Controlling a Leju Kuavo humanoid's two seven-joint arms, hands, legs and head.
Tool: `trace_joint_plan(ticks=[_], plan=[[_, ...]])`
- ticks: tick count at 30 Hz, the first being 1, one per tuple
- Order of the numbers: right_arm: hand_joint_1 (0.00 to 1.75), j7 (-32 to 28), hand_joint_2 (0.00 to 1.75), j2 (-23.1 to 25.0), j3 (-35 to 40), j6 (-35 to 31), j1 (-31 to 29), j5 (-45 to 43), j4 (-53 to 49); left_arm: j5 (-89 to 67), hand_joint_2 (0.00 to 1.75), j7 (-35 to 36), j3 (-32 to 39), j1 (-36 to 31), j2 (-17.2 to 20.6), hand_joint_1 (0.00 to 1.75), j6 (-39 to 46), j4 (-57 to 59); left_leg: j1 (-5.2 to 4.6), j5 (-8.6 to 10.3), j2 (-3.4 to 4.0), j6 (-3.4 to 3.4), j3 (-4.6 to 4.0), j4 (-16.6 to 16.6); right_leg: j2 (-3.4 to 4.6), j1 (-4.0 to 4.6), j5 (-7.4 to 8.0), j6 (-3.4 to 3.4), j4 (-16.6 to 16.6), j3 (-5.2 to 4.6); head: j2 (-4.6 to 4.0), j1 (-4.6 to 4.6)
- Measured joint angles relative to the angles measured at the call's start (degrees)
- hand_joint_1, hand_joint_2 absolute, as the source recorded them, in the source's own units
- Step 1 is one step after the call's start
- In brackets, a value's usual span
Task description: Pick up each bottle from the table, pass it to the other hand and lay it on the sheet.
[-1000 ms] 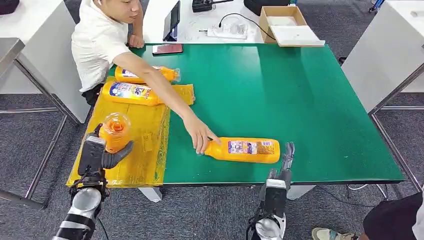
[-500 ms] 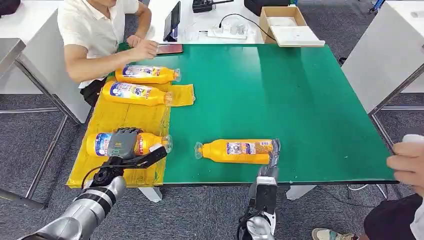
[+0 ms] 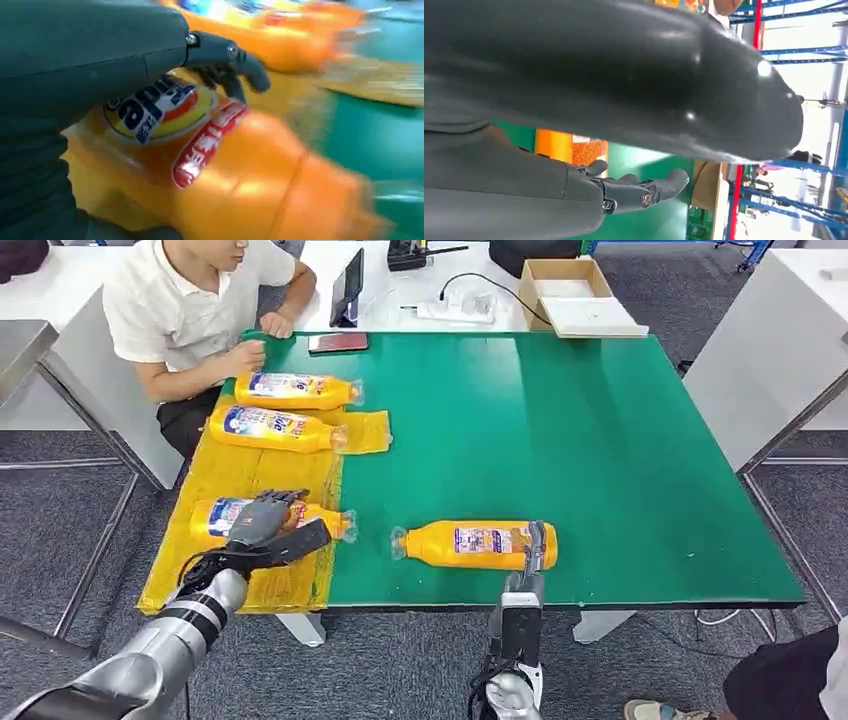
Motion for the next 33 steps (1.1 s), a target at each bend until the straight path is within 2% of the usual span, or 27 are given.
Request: trace_joint_plan(ticks=[3,4,13,16,20,21,24,25,29,33], plan=[[0.0,0.0,0.0,0.0,0.06,0.37,-0.26,0.02,0.44,1.68,1.75,-2.85,-0.26,1.94,-0.04,0.0,-4.4,-4.56,0.0,0.0,-0.04,0.01,-0.04,0.0,-0.02,0.0,0.0,0.0,0.0,0.0,0.0,0.02],[0.0,0.0,0.0,0.0,0.04,0.37,-0.3,0.0,0.52,1.08,0.0,-2.94,-0.81,2.46,0.04,0.0,-4.42,-5.66,-0.01,0.0,-0.04,0.01,-0.06,0.0,-0.02,0.0,0.0,0.0,-0.01,-0.02,-0.02,0.02],[0.0,0.0,0.0,-0.15,-0.22,0.5,-0.63,-0.15,1.55,-6.13,0.0,-2.51,-9.67,4.86,2.65,0.0,-0.99,-11.58,0.01,0.0,0.01,0.01,-0.16,0.0,-0.01,0.02,0.01,0.01,0.01,-0.16,0.0,0.02],[0.0,0.0,0.0,-0.26,-0.3,0.61,-0.63,-0.13,1.9,-2.48,0.0,-4.75,-10.38,7.21,2.89,0.0,2.81,-15.18,0.01,0.0,0.01,0.01,-0.32,0.0,-0.01,0.01,0.01,0.01,0.01,-0.34,-0.02,0.02],[0.0,0.0,0.0,-0.35,-0.48,0.79,-0.64,-0.13,2.21,-1.74,0.0,-5.41,-11.13,8.98,2.97,0.0,3.68,-17.68,0.0,0.01,0.01,0.02,-0.47,0.01,-0.01,0.01,0.02,0.02,0.0,-0.48,0.0,0.02],[0.0,0.0,0.0,-0.35,-0.55,0.79,-0.65,-0.11,2.27,-0.83,1.75,-5.95,-11.19,9.34,2.99,0.0,4.64,-18.18,0.0,0.01,0.01,0.02,-0.5,0.01,-0.01,0.01,0.02,0.02,0.0,-0.51,0.0,0.04],[0.0,0.0,0.0,-0.37,-0.52,-0.47,-0.62,0.85,2.34,7.57,1.75,-11.47,-10.47,12.03,2.27,0.0,13.5,-22.27,-0.01,0.0,0.04,0.02,-0.61,0.02,0.0,0.0,0.03,0.02,0.0,-0.65,0.0,0.0],[0.0,0.0,1.75,-0.44,-0.33,-1.97,-0.61,1.75,2.32,13.1,1.75,-13.46,-9.66,13.36,1.29,0.0,16.09,-24.48,-0.01,0.0,0.04,0.02,-0.64,0.02,-0.01,0.0,0.03,0.02,0.0,-0.66,-0.02,0.02],[0.0,0.0,1.75,-2.19,3.09,-10.54,-0.65,6.65,2.16,34.83,1.75,-15.49,-6.93,18.91,-2.86,0.0,17.76,-36.18,-0.02,-0.02,0.08,0.03,-0.75,0.02,0.01,0.0,0.02,0.03,-0.02,-0.75,-0.02,0.02],[0.0,0.0,1.75,-5.29,6.23,-11.69,-0.86,14.33,1.86,46.41,1.75,-16.93,-5.34,23.11,-5.14,0.0,19.57,-46.5,-0.03,-0.05,0.07,0.05,-0.79,0.02,0.0,0.0,0.02,0.03,-0.04,-0.79,0.0,0.02]])
